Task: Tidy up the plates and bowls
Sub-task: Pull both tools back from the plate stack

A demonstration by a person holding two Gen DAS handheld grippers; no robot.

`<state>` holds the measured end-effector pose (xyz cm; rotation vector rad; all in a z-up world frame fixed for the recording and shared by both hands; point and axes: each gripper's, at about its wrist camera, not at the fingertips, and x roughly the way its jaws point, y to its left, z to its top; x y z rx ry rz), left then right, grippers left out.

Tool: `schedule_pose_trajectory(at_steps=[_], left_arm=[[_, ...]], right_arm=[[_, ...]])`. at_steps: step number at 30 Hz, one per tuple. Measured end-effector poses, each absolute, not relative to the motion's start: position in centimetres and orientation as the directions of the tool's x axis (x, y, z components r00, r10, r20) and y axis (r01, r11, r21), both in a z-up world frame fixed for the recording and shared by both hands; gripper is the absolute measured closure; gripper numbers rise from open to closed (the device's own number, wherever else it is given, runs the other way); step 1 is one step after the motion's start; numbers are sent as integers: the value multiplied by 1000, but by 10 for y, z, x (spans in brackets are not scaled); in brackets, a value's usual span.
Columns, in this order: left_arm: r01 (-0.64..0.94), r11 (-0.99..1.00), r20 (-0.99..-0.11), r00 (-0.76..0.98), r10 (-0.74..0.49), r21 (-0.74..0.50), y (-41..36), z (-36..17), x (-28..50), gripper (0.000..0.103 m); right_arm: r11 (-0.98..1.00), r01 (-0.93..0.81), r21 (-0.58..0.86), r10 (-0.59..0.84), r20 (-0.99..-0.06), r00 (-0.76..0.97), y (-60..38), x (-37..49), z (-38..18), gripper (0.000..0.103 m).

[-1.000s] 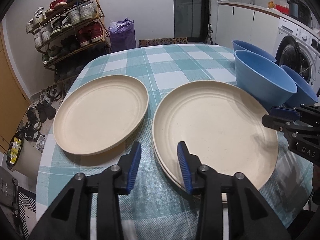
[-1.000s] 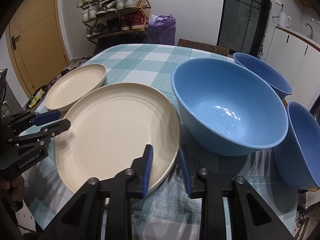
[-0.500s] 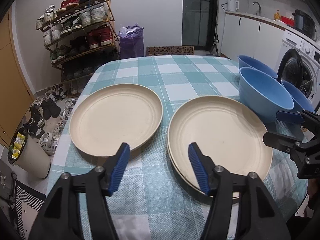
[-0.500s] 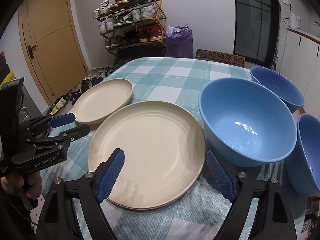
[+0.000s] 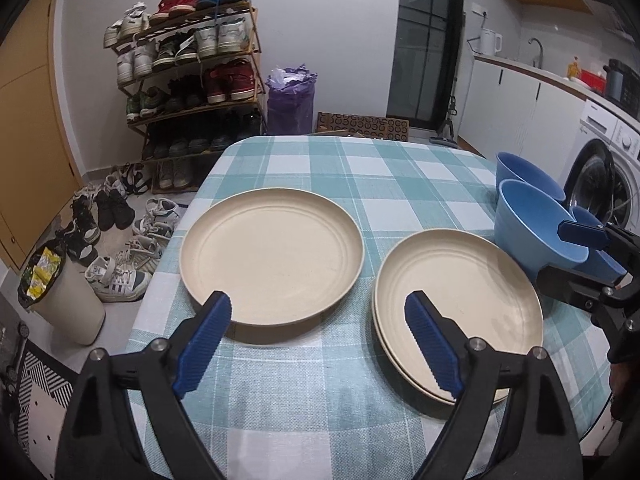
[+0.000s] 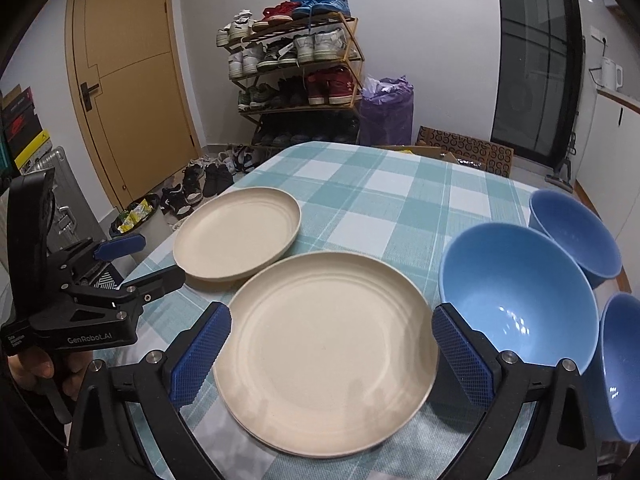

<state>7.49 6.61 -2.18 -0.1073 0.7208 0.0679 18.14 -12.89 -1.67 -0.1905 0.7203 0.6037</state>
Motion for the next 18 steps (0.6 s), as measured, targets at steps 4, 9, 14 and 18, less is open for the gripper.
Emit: schedule_pose_trajectory(at_steps=[4, 9, 14, 18], left_arm=[[-130, 989, -650, 758, 55, -67, 75, -19, 74, 4], [-157, 986, -646, 759, 82, -59, 87, -15, 76, 3], [-178, 983, -642, 760, 101, -55, 97, -12, 80, 3], [-193, 980, -641, 758, 119, -46, 103, -11, 85, 3]], right_arm=[[807, -590, 22, 457, -657, 600, -120, 186, -7, 1], [798, -603, 21, 468, -652, 597, -111, 193, 0, 1], [791, -612, 24, 480, -645, 595, -102, 201, 5, 1], [787, -617, 23, 485, -641, 595, -94, 209, 10, 1]])
